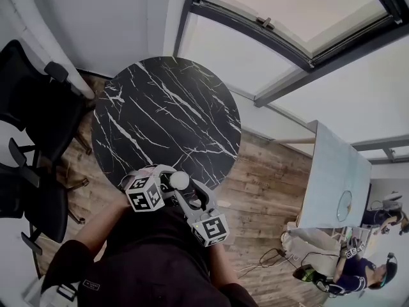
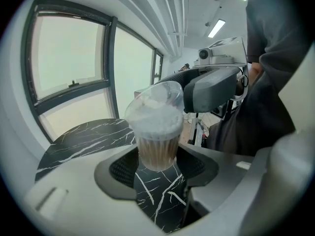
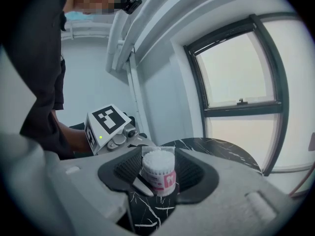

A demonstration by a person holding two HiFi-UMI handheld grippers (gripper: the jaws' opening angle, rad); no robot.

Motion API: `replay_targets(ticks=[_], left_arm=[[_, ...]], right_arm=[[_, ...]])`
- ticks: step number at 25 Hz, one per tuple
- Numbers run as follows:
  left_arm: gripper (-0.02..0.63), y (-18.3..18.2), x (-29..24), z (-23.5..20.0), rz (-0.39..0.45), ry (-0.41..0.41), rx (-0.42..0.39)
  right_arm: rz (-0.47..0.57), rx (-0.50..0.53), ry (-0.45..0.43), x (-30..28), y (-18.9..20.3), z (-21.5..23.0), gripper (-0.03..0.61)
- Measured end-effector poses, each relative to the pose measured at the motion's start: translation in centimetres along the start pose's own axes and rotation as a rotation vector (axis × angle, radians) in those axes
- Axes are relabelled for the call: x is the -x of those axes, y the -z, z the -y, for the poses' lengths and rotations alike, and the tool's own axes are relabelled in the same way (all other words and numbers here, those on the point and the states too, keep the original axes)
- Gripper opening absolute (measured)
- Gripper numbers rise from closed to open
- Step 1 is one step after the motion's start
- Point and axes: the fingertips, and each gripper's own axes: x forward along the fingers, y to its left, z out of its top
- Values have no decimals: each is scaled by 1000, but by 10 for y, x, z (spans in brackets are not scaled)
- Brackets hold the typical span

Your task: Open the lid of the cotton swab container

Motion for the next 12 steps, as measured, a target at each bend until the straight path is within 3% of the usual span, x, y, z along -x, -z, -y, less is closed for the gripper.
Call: replay_targets(ticks=[12], left_arm=[[249, 5, 4, 4, -6, 3, -7]], right_arm=[[10, -14, -37, -2, -3, -7, 207]])
